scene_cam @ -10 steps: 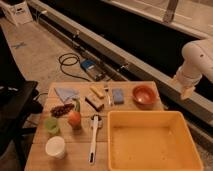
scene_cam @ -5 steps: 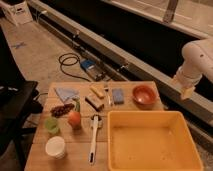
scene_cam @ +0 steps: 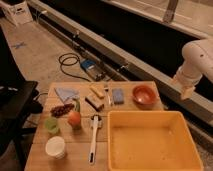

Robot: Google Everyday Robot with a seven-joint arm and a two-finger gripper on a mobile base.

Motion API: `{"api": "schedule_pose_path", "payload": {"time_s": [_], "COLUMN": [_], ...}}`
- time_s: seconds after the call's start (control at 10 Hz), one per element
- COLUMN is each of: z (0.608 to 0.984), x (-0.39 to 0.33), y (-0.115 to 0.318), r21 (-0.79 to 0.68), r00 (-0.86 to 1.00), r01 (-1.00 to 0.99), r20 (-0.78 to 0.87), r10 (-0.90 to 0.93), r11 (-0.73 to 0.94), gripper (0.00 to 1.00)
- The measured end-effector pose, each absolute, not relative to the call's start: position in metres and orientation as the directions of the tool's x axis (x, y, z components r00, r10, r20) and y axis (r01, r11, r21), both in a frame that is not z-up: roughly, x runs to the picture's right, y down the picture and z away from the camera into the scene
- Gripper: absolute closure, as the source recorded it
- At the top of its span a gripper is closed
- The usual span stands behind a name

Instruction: Place pepper in paper cup

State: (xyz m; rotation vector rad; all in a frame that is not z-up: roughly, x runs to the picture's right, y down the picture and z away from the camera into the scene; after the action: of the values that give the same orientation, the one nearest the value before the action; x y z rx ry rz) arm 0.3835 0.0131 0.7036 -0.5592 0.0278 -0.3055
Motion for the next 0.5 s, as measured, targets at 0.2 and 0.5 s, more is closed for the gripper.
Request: {"api": "schedule_pose_path", "payload": {"time_s": [0.2, 0.5], "z": [0.698, 0.682], "x": [0.382, 0.345], "y": [0.005, -0.028], "r21": [-0.488, -0.428], "r00": [0.936, 0.871], "r01": [0.334, 0.478], "r20": [0.068, 0.118], "r10": [-0.346, -0.477], "r11": [0.807, 0.767], "gripper": [0.39, 0.39]}}
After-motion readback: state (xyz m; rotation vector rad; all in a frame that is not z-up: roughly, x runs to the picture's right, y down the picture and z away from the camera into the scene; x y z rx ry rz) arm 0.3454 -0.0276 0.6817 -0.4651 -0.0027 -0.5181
